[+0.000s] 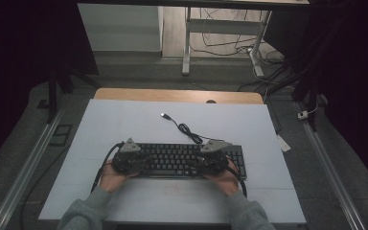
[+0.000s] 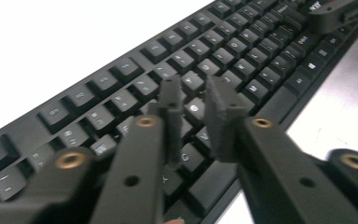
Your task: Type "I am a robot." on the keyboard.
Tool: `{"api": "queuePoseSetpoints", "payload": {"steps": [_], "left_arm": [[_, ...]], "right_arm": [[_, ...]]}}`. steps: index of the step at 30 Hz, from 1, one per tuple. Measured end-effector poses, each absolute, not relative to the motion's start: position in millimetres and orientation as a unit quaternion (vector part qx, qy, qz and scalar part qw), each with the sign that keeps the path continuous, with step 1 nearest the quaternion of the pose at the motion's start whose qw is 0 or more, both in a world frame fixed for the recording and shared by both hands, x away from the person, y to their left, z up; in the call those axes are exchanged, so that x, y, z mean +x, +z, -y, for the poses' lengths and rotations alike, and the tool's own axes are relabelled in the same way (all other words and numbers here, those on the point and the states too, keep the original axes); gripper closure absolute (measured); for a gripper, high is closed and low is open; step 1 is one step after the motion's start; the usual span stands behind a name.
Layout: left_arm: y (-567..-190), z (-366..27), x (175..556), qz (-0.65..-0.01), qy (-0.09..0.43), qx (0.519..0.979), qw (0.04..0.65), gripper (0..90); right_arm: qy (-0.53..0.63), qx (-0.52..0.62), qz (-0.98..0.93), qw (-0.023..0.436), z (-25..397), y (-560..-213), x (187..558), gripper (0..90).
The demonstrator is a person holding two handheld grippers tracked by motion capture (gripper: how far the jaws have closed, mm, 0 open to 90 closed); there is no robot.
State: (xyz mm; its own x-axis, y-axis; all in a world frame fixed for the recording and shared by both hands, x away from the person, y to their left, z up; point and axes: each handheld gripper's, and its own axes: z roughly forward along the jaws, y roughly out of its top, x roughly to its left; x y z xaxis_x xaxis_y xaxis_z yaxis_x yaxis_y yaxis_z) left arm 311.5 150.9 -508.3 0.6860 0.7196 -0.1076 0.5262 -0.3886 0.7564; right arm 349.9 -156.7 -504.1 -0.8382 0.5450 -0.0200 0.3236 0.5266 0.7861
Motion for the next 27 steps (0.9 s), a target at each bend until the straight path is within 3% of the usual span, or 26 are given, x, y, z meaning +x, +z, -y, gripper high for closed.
{"api": "queuePoseSetpoints", "payload": {"steps": [4, 27], "left_arm": [[-510.0, -142.4, 310.0, -0.367, 0.121, 0.830, 0.401, 88.3], [-523.9, -122.1, 313.9, -0.359, 0.109, 0.848, 0.375, 88.3]], "right_arm": [[0.415, 0.251, -0.864, 0.133, 156.6, -504.5, 350.3, 49.9], [0.408, 0.250, -0.868, 0.131, 154.9, -507.2, 350.9, 49.4]]}}
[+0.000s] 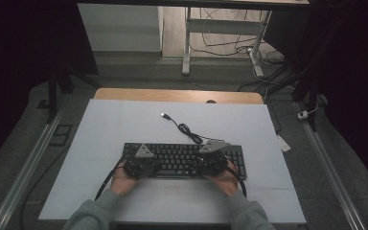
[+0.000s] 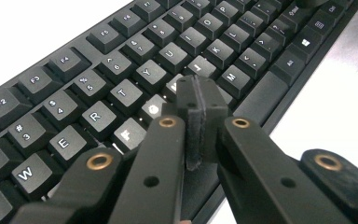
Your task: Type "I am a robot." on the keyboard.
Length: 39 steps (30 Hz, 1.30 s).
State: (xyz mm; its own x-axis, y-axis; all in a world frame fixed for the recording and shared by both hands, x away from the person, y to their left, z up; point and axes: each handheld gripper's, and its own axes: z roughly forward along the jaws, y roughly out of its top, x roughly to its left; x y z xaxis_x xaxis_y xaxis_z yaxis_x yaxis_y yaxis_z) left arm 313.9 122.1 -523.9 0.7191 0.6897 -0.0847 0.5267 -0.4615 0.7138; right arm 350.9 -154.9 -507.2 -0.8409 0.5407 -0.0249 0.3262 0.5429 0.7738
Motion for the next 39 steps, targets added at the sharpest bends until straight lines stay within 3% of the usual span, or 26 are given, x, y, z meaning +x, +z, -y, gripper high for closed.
{"api": "queuePoseSetpoints", "payload": {"steps": [10, 20, 23, 28, 31, 39], "left_arm": [[-525.9, -120.4, 313.9, -0.358, 0.106, 0.850, 0.372, 88.5], [-511.5, -143.9, 312.5, -0.382, 0.121, 0.823, 0.402, 87.3], [-507.7, -154.2, 312.7, -0.393, 0.123, 0.812, 0.413, 82.1], [-506.3, -167.2, 315.1, -0.419, 0.130, 0.798, 0.413, 59.6], [-506.1, -172.9, 316.3, -0.430, 0.132, 0.795, 0.406, 51.8], [-507.0, -179.0, 317.0, -0.442, 0.130, 0.793, 0.398, 44.8]], "right_arm": [[0.406, 0.251, -0.869, 0.133, 155.0, -507.4, 351.1, 49.3], [0.407, 0.254, -0.867, 0.135, 156.2, -506.6, 350.9, 49.0], [0.406, 0.253, -0.868, 0.135, 156.0, -506.7, 351.0, 48.9], [0.406, 0.254, -0.868, 0.134, 156.4, -507.8, 352.0, 48.7], [0.406, 0.254, -0.868, 0.134, 156.8, -507.2, 351.9, 48.7], [0.405, 0.254, -0.868, 0.136, 157.2, -506.9, 351.9, 48.5]]}}
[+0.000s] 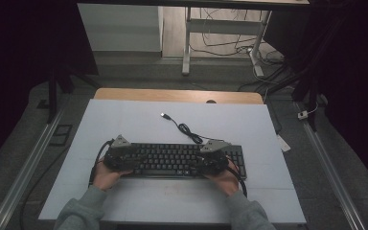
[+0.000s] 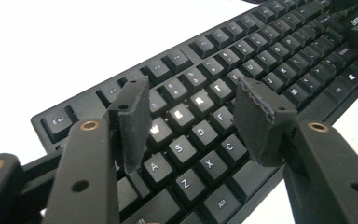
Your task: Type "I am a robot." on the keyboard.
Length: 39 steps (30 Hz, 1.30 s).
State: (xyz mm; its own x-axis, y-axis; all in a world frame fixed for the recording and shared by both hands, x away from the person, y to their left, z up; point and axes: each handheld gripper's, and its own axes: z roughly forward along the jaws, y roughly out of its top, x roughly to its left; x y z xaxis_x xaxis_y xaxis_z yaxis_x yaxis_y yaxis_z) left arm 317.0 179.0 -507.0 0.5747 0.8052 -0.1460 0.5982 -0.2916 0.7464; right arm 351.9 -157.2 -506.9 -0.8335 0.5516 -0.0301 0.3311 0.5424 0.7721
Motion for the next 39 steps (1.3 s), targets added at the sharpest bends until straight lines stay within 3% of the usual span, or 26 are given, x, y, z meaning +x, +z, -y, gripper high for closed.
{"api": "queuePoseSetpoints", "payload": {"steps": [27, 32, 39], "left_arm": [[-509.0, -178.0, 317.2, -0.443, 0.134, 0.797, 0.389, 41.8], [-509.3, -178.1, 317.3, -0.443, 0.134, 0.797, 0.388, 41.5], [-510.3, -176.8, 317.6, -0.442, 0.134, 0.799, 0.385, 40.7]], "right_arm": [[0.420, 0.253, -0.861, 0.135, 133.7, -497.5, 357.5, 52.0], [0.421, 0.251, -0.861, 0.131, 128.0, -496.2, 360.4, 60.0], [0.422, 0.241, -0.868, 0.107, 121.0, -497.6, 365.9, 86.2]]}}
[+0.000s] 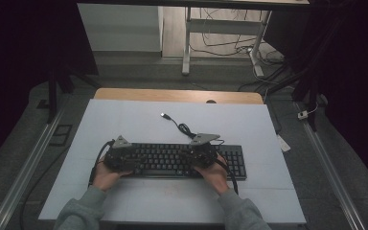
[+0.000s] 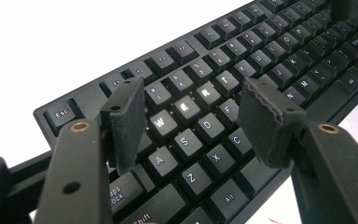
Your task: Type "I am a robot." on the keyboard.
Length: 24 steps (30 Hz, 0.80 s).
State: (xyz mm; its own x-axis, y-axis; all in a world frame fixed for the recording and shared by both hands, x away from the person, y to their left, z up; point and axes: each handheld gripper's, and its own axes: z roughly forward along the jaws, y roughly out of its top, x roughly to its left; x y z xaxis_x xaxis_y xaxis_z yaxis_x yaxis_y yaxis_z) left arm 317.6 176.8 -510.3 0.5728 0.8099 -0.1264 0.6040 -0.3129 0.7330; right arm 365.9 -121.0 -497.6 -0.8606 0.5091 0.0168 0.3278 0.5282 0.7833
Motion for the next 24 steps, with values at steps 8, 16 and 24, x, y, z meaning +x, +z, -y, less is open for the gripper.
{"api": "queuePoseSetpoints", "payload": {"steps": [8, 16, 24], "left_arm": [[-510.5, -176.2, 317.4, -0.444, 0.138, 0.798, 0.383, 40.3], [-510.2, -177.7, 317.2, -0.447, 0.141, 0.795, 0.384, 40.1], [-511.2, -175.9, 317.1, -0.445, 0.141, 0.798, 0.381, 39.7]], "right_arm": [[0.408, 0.240, -0.876, 0.097, 106.8, -504.9, 371.1, 89.4], [0.388, 0.241, -0.883, 0.103, 98.2, -512.9, 374.6, 89.5], [0.383, 0.243, -0.884, 0.110, 98.9, -515.5, 375.8, 89.7]]}}
